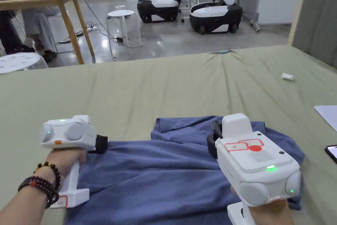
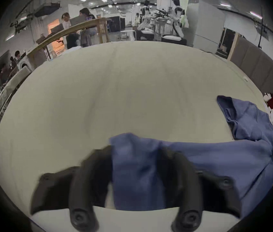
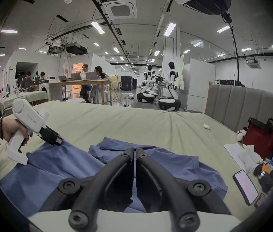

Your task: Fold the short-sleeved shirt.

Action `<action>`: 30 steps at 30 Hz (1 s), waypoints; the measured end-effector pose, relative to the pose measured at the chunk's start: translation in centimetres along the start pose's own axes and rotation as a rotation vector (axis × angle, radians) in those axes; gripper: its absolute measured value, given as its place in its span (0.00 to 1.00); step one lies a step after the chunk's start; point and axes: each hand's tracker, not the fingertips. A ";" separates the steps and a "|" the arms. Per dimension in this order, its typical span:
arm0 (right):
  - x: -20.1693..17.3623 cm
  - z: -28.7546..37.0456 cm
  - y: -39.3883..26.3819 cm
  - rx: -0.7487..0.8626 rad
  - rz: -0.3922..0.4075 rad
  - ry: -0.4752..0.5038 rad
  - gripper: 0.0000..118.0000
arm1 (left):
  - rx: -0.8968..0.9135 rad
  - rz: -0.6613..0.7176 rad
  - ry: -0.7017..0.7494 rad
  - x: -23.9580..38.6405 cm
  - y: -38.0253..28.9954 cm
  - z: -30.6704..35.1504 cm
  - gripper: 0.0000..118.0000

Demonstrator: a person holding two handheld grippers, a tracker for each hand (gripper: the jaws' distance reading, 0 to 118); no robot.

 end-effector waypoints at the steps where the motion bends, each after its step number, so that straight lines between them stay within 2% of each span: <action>1: 0.0 -0.1 0.0 -0.002 -0.001 -0.004 0.03 | 0.003 -0.012 0.007 0.4 0.0 0.6 0.17; 2: 0.0 -0.1 0.1 -0.004 0.001 -0.006 0.03 | 0.005 -0.014 0.002 0.7 -0.2 1.0 0.02; 5: 0.0 0.4 0.5 -0.009 -0.005 -0.014 0.03 | -0.003 -0.032 -0.019 1.4 -0.7 2.5 0.02; 9: 1.4 2.3 1.7 -0.035 -0.016 -0.030 0.00 | 0.071 -0.027 -0.023 1.8 -1.1 5.7 0.02; 13: 5.3 4.2 1.8 -0.138 -0.029 -0.083 0.00 | 0.110 -0.006 -0.048 2.3 -1.4 9.3 0.02; 18: 11.5 7.3 -0.1 -0.283 -0.103 -0.178 0.00 | 0.147 -0.018 -0.072 3.6 -2.2 12.3 0.02; 21: 14.4 7.8 -1.9 -0.364 -0.146 -0.176 0.00 | 0.151 -0.017 -0.077 4.2 -2.5 12.9 0.02; 22: 15.0 7.7 -2.5 -0.390 -0.171 -0.155 0.03 | 0.154 -0.020 -0.080 4.4 -2.6 13.1 0.02; 23: 15.6 7.6 -3.1 -0.414 -0.192 -0.147 0.23 | 0.156 -0.024 -0.084 4.6 -2.6 13.3 0.02; 24: 15.9 7.4 -3.8 -0.437 -0.205 -0.141 0.55 | 0.157 -0.025 -0.088 4.8 -2.7 13.4 0.02; 25: 16.2 7.0 -4.4 -0.469 -0.205 -0.124 0.80 | 0.157 -0.027 -0.090 4.9 -2.7 13.5 0.02; 26: 16.3 6.8 -4.9 -0.476 -0.204 -0.123 0.92 | 0.158 -0.028 -0.091 5.0 -2.7 13.5 0.02; 29: 16.3 5.7 -6.4 -0.507 -0.186 -0.135 0.75 | 0.155 -0.027 -0.097 5.0 -2.7 13.2 0.02; 30: 16.3 5.2 -6.8 -0.535 -0.189 -0.142 0.73 | 0.152 -0.028 -0.094 5.1 -2.8 13.1 0.02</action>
